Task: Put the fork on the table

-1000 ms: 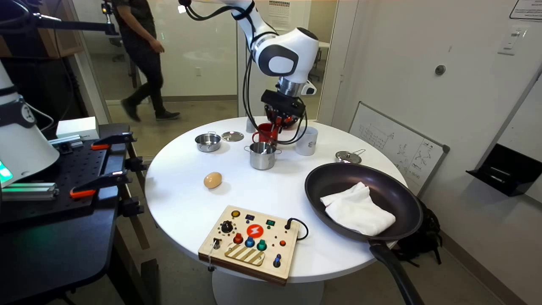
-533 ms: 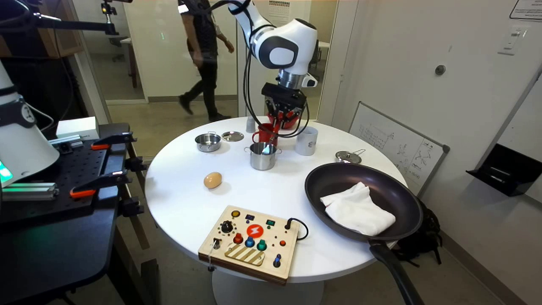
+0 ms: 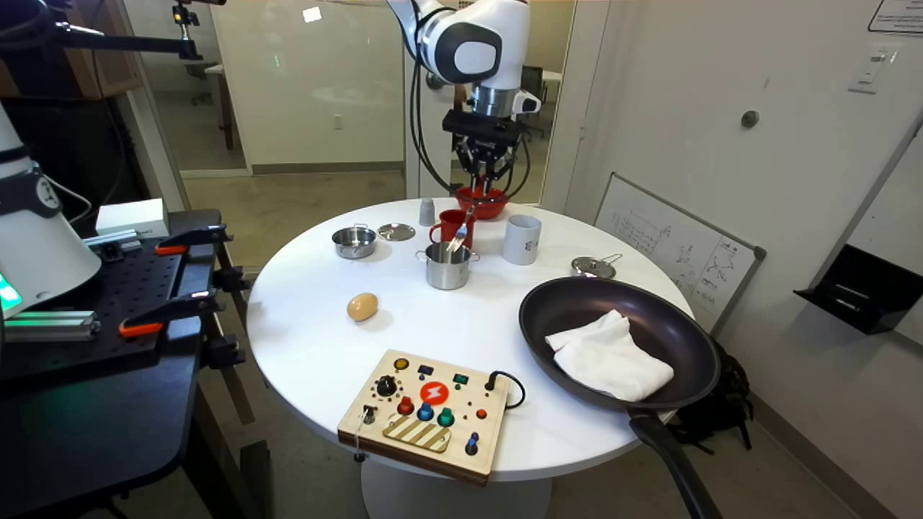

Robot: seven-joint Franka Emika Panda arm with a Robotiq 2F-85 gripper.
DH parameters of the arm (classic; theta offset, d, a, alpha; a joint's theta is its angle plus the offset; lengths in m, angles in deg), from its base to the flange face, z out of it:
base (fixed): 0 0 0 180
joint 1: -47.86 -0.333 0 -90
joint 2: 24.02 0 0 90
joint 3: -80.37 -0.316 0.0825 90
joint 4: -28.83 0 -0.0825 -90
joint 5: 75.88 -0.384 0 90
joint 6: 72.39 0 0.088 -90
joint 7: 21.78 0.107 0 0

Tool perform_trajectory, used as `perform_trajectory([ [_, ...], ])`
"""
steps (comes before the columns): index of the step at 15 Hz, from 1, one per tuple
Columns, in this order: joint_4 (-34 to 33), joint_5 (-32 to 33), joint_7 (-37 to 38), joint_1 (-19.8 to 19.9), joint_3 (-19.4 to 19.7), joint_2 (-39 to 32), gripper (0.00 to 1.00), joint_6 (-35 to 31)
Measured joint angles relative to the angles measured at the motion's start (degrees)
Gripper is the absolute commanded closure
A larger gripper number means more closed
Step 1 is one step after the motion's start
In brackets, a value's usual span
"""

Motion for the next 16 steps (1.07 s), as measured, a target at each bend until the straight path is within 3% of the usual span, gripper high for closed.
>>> perform_trajectory([
  [9,8.0,-0.1,15.1,0.8,2.3,9.7,0.91,2.6],
  [16,8.1,-0.4,23.2,2.0,5.0,10.3,0.91,8.9],
])
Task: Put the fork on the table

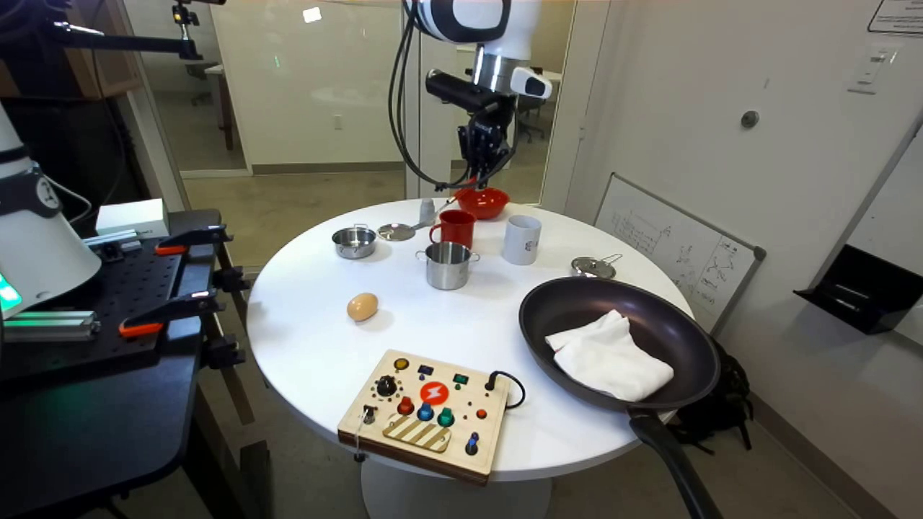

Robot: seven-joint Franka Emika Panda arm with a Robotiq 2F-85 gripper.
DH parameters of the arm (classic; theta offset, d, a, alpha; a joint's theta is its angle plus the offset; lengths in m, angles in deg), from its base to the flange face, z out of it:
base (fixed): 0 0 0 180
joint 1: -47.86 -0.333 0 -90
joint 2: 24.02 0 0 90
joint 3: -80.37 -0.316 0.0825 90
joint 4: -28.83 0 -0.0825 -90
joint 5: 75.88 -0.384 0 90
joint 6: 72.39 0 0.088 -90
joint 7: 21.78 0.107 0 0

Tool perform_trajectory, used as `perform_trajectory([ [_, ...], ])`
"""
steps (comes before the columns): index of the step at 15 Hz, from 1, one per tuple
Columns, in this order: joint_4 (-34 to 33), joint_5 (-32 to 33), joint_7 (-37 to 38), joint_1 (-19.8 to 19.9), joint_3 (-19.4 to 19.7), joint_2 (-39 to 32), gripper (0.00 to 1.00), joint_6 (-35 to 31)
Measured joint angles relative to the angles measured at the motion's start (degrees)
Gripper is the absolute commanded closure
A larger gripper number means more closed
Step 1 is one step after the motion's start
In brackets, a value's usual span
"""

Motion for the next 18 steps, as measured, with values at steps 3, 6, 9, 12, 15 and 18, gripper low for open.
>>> perform_trajectory([
  [3,-1.3,0.0,0.8,0.9,1.3,-1.4,0.91,2.0],
  [6,-4.1,-0.1,0.7,2.5,1.7,-4.5,0.91,2.2],
  [9,-8.4,-0.4,0.4,4.1,1.7,-9.2,0.91,2.6],
  [12,-13.4,-0.5,0.0,5.2,1.3,-14.1,0.91,4.0],
  [15,-18.0,-0.5,-0.3,5.7,0.9,-18.5,0.91,6.0],
  [18,-22.0,-0.5,-0.5,5.7,0.5,-21.8,0.91,7.9],
])
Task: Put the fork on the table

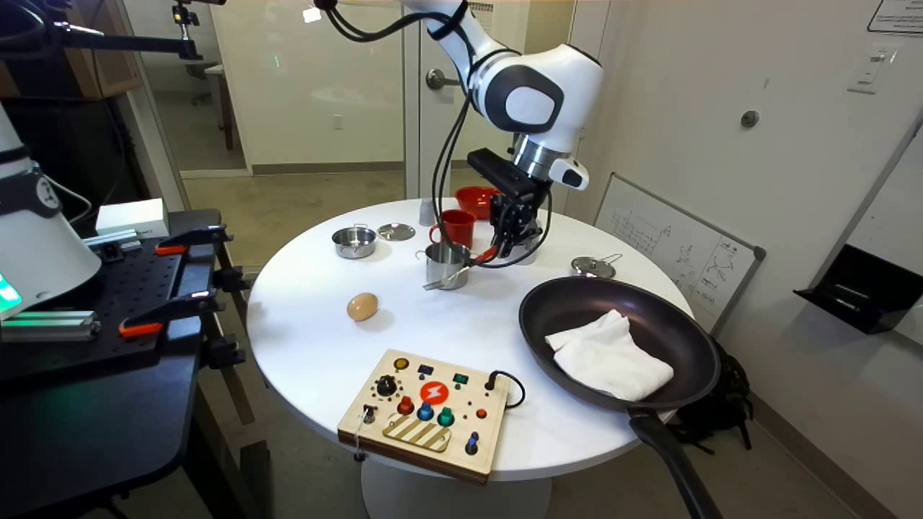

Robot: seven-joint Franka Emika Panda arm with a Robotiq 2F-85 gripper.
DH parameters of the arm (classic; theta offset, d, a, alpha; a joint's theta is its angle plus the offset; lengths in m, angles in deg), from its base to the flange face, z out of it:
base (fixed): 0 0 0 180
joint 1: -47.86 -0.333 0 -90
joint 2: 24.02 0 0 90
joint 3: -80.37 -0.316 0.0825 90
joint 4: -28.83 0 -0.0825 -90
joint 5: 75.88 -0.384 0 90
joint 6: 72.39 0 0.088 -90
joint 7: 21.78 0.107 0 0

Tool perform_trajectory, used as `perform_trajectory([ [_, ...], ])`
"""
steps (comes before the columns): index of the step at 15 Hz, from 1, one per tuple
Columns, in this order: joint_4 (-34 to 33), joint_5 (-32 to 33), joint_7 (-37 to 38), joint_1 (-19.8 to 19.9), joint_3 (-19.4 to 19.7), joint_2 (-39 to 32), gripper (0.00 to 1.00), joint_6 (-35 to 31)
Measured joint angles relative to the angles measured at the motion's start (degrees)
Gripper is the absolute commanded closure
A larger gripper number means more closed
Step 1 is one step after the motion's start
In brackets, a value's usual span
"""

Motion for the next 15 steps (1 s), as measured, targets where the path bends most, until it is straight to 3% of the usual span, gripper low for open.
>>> perform_trajectory([
  [14,-14.7,0.1,0.0,-1.1,-0.6,-12.4,0.91,9.6],
  [15,-15.6,0.1,0.0,-1.2,-0.6,-12.9,0.55,10.3],
])
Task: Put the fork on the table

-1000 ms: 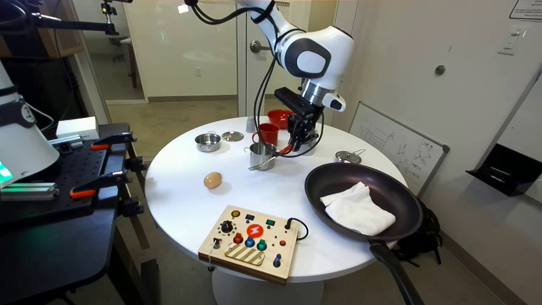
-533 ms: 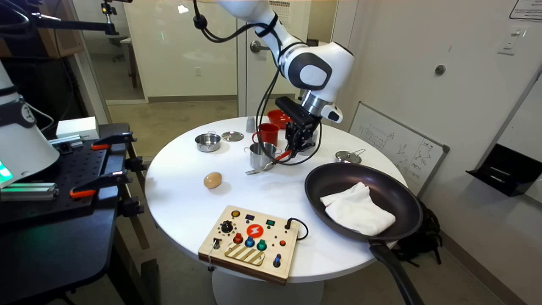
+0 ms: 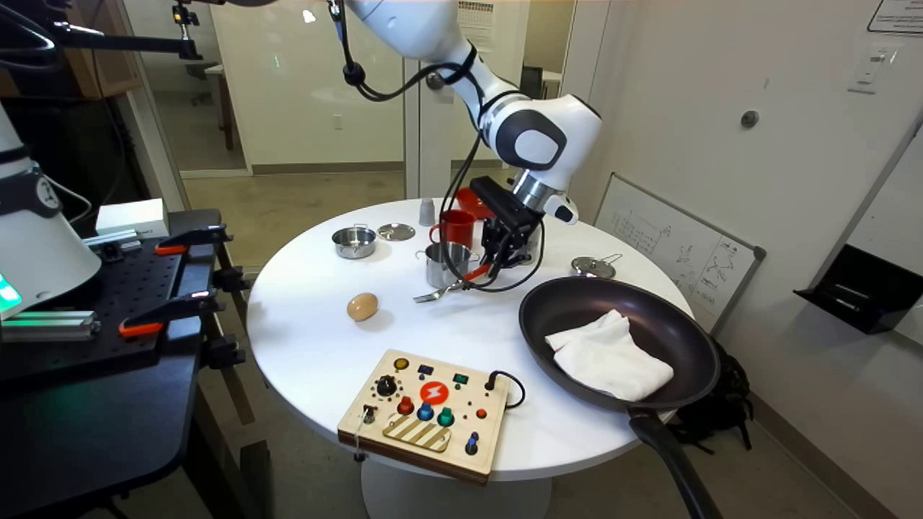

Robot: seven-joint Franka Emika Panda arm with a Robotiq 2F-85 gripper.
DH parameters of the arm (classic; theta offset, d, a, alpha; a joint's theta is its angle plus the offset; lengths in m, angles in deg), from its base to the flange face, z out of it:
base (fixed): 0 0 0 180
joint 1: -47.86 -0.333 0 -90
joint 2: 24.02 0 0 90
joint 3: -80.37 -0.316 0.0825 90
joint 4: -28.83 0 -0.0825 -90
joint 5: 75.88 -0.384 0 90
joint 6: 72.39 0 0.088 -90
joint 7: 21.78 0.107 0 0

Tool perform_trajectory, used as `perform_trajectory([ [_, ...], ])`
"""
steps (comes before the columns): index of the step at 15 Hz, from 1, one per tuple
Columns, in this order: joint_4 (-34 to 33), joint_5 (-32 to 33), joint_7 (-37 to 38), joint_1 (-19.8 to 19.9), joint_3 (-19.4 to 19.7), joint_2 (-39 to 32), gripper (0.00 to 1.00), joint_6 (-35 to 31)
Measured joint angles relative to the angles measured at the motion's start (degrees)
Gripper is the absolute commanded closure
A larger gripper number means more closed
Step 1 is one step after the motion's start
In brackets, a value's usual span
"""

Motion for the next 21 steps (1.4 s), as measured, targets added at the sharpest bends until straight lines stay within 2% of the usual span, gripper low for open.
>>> perform_trajectory([
  [2,-1.8,0.0,0.0,-0.1,0.0,-1.1,0.49,1.4],
  [8,-6.7,0.0,0.0,-0.2,0.0,-3.6,0.04,5.1],
  [9,-7.4,0.0,0.0,-0.2,0.0,-3.9,0.01,5.5],
  [21,-8.8,0.0,0.2,-1.3,-1.9,-1.9,0.00,6.3],
])
